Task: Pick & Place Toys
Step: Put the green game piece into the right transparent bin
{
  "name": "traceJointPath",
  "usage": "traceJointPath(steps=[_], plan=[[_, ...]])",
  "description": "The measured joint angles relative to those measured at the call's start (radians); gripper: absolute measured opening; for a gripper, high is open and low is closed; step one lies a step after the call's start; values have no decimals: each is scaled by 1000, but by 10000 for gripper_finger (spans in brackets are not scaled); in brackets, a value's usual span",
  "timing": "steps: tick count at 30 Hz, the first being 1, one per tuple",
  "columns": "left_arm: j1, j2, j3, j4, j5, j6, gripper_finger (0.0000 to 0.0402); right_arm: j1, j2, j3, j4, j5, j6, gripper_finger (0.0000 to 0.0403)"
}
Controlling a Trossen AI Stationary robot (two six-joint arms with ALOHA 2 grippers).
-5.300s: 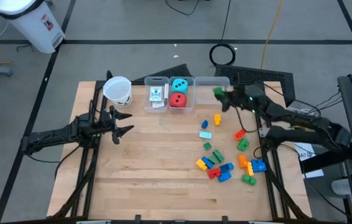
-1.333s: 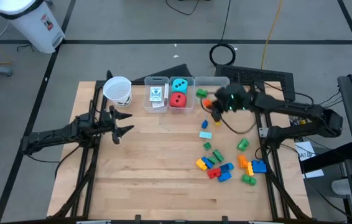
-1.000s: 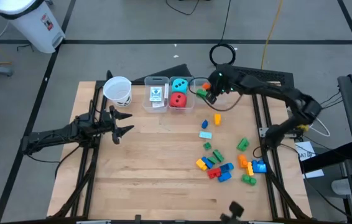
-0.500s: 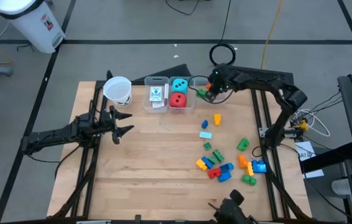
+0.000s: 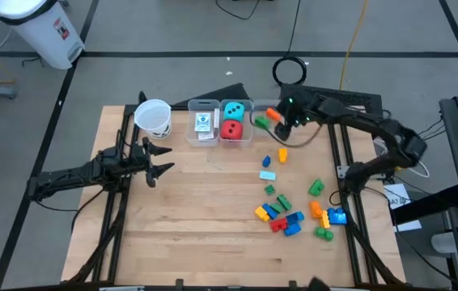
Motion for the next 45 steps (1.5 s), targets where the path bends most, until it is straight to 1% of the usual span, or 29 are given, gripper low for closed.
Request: traceJointPath(steps=[3, 5, 8, 11, 15, 19, 21, 27, 33, 38, 43, 45], plan=[[0, 0, 0, 0, 0, 0, 287, 99, -92, 0, -151, -1, 84, 280], [0, 0, 0, 0, 0, 0, 287, 173, -142, 0, -275, -1, 177, 277], [0, 0, 0, 0, 0, 0, 287, 282, -185, 0, -454, -2, 395, 271], [0, 0, 0, 0, 0, 0, 287, 384, -201, -1, -589, 1, 621, 265], [0, 0, 0, 0, 0, 0, 287, 495, -200, -48, -668, -11, 785, 257], [0, 0, 0, 0, 0, 0, 287, 557, -200, -140, -657, -104, 903, 253], [0, 0, 0, 0, 0, 0, 287, 577, -200, -193, -641, -127, 951, 253], [0, 0, 0, 0, 0, 0, 287, 597, -200, -329, -586, -162, 1041, 253], [0, 0, 0, 0, 0, 0, 287, 594, -200, -416, -498, -162, 1054, 253], [0, 0, 0, 0, 0, 0, 287, 594, -204, -450, -372, -161, 1005, 253], [0, 0, 0, 0, 0, 0, 287, 585, -202, -450, -238, -57, 894, 253], [0, 0, 0, 0, 0, 0, 287, 573, -204, -451, -176, -39, 822, 253]])
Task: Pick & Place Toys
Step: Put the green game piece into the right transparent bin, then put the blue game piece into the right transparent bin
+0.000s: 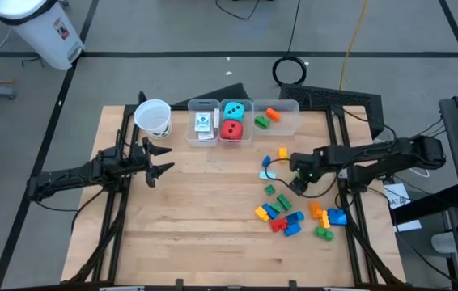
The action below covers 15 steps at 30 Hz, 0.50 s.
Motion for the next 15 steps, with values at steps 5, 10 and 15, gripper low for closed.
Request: traceJointPath(steps=[5, 10, 15], plan=[[0, 0, 0, 0, 0, 0, 287, -21, 2, 34, 14, -157, -130, 253], [0, 0, 0, 0, 0, 0, 287, 9, 0, 193, -228, -313, -111, 224], [0, 0, 0, 0, 0, 0, 287, 149, -1, 280, -444, -359, 22, 142]])
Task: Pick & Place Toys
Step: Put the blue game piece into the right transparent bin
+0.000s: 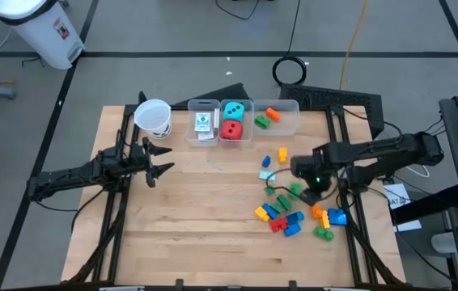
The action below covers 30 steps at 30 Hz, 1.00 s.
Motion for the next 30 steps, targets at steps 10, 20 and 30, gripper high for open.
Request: traceJointPath(steps=[10, 20, 30], plan=[[0, 0, 0, 0, 0, 0, 287, 295, 5, -152, 11, -65, 416, 13], [0, 0, 0, 0, 0, 0, 287, 357, 5, -321, 231, -127, 586, 1], [0, 0, 0, 0, 0, 0, 287, 278, 1, -380, 368, 3, 505, 1]])
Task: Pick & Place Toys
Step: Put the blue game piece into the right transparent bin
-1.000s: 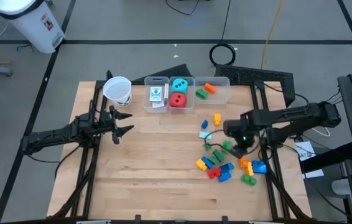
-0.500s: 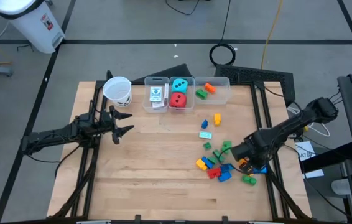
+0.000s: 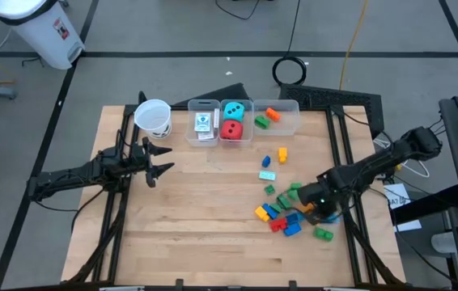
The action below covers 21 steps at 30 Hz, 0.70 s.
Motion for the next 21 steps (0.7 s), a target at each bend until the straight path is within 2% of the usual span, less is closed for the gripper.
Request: traceJointPath(steps=[2, 7, 10, 13, 16, 18, 21], plan=[[0, 0, 0, 0, 0, 0, 287, -35, 1, 0, 63, 58, -50, 1], [0, 0, 0, 0, 0, 0, 287, -135, 1, -1, 227, 129, -214, 0], [0, 0, 0, 0, 0, 0, 287, -200, 1, -1, 349, 188, -369, 1], [0, 0, 0, 0, 0, 0, 287, -244, -7, -4, 474, 213, -559, 1], [0, 0, 0, 0, 0, 0, 287, -273, -17, -6, 570, 218, -676, 2], [0, 0, 0, 0, 0, 0, 287, -286, -27, -8, 605, 216, -742, 13], [0, 0, 0, 0, 0, 0, 287, -288, -39, -7, 631, 203, -856, 49]])
